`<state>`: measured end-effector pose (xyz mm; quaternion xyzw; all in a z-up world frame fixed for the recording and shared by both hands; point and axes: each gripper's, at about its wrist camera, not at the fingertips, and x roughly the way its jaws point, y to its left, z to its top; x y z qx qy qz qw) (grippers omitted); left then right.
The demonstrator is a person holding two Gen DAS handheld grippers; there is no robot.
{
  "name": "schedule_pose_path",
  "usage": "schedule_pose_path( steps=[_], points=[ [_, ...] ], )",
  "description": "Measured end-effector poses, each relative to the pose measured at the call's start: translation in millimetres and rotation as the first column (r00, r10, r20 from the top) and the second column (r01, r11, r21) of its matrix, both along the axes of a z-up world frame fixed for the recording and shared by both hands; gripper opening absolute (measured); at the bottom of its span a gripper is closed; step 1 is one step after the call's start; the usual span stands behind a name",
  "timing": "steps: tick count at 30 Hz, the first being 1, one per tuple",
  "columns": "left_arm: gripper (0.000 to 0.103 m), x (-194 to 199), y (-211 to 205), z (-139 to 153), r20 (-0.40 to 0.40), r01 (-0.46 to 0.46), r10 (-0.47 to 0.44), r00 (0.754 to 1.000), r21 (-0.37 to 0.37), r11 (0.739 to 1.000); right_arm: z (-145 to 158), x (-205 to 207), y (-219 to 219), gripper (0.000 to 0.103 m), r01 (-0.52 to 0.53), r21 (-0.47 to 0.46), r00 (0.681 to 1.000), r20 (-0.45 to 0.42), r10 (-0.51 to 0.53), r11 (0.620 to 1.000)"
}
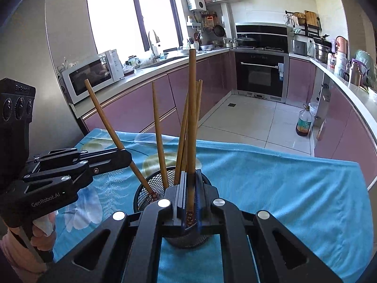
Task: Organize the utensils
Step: 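Lower the chopsticks into the mesh cup and open both grippers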
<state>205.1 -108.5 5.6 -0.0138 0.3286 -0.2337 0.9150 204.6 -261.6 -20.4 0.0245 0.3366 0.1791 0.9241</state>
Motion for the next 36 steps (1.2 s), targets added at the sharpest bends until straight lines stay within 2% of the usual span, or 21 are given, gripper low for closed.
schedule_pose_path(
  steps=[16, 19, 29, 36],
  points=[
    [0.009, 19.8, -6.0, -12.1, -0.018, -0.024, 0.024, 1.000, 0.014, 1.000, -7.6, 11.3, -4.6, 0.008, 0.020, 0.030, 0.999, -0.026, -0.019, 0.999],
    [0.014, 18.1, -3.5, -11.6, -0.013, -0.029, 0.029, 0.999, 0.007, 1.000, -8.5, 9.5, -5.4, 0.008, 0.022, 0.037, 1.000, -0.023, -0.021, 0.999],
    [0.026, -3.1, 13.8, -6.1, 0.041, -0.061, 0.061, 0.997, 0.002, 0.998, -2.4, -6.9, -5.4, 0.025, 0.007, 0.056, 1.000, 0.011, -0.008, 0.998],
    [0.039, -23.7, 28.1, -2.8, 0.068, -0.093, 0.092, 0.993, 0.005, 0.996, 3.3, -26.8, -1.1, 0.031, -0.019, 0.059, 0.999, 0.039, 0.016, 0.998]
  ],
)
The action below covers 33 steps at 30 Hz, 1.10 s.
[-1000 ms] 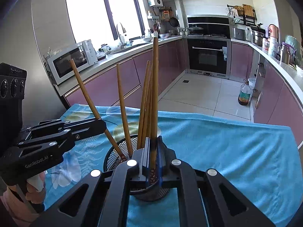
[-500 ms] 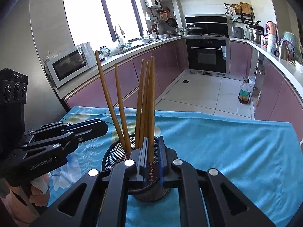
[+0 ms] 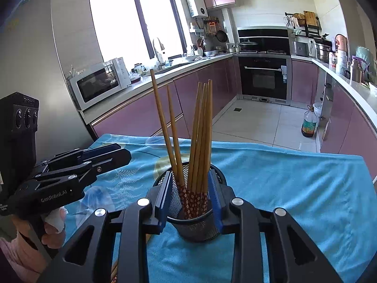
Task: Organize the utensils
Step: 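Move both open grippers back to the remaining chopsticks on the tablecloth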
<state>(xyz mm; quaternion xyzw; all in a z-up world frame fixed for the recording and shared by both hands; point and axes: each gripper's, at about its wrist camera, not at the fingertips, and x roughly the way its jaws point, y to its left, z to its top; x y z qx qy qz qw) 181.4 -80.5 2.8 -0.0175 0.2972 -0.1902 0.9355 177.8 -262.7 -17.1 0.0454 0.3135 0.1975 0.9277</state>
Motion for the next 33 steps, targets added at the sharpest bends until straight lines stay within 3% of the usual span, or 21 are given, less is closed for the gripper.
schedule_pose_path(
  steps=[9, 22, 33],
  points=[
    [0.047, -26.3, 25.3, -12.0, -0.005, -0.033, 0.033, 0.999, 0.032, 0.999, -10.1, -29.4, 19.4, 0.041, -0.089, -0.011, 0.996, -0.014, 0.089, 0.996],
    [0.047, -45.9, 52.2, -67.9, -0.132, -0.057, 0.069, 0.989, 0.091, 0.994, -71.5, -36.8, 63.4, 0.041, -0.167, -0.059, 0.971, -0.182, 0.154, 0.984],
    [0.047, -50.0, 57.5, -92.1, -0.189, -0.047, 0.063, 0.980, 0.087, 0.995, -96.0, -41.9, 88.9, 0.041, -0.186, -0.127, 0.961, -0.229, 0.154, 0.974]
  ],
)
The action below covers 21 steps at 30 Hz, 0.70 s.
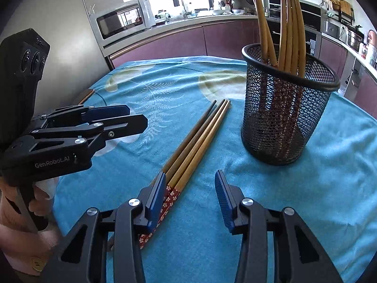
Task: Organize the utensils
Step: 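Move both open grippers back to the remaining chopsticks on the tablecloth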
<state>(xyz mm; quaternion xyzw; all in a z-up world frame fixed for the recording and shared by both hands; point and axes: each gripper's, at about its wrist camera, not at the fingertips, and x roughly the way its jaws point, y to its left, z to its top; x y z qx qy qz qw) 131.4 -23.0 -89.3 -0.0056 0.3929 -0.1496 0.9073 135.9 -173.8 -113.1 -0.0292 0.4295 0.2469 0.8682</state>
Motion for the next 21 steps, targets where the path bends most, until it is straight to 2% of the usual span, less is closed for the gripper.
schedule_pose_path(
  steps=[21],
  points=[
    [0.047, 0.2, -19.8, -16.1, -0.039, 0.070, -0.069, 0.997, 0.015, 0.997, -4.7, -1.9, -2.8, 0.041, 0.041, -0.053, 0.999, -0.004, -0.041, 0.998]
  ],
)
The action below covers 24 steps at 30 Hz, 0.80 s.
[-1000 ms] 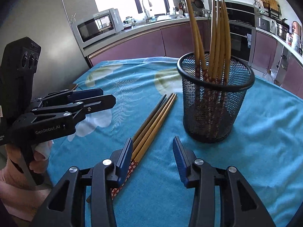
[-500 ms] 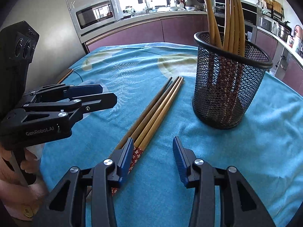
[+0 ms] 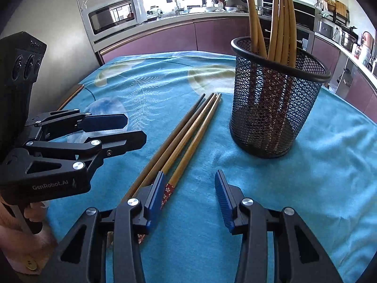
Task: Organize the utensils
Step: 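Move both open grippers back to the remaining chopsticks on the tablecloth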
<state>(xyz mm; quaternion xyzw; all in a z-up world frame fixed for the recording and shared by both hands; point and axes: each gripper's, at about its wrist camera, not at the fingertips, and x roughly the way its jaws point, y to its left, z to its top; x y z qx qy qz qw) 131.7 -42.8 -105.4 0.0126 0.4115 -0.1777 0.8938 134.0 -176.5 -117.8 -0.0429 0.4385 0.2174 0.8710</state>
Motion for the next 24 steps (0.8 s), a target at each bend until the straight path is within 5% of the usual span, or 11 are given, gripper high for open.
schedule_pose_path(
  steps=[24],
  points=[
    [0.046, 8.8, -13.6, -18.8, -0.040, 0.029, -0.027, 0.999, 0.047, 0.998, 0.3, -0.8, -10.3, 0.041, 0.023, 0.010, 1.000, -0.015, -0.023, 1.000]
  ],
)
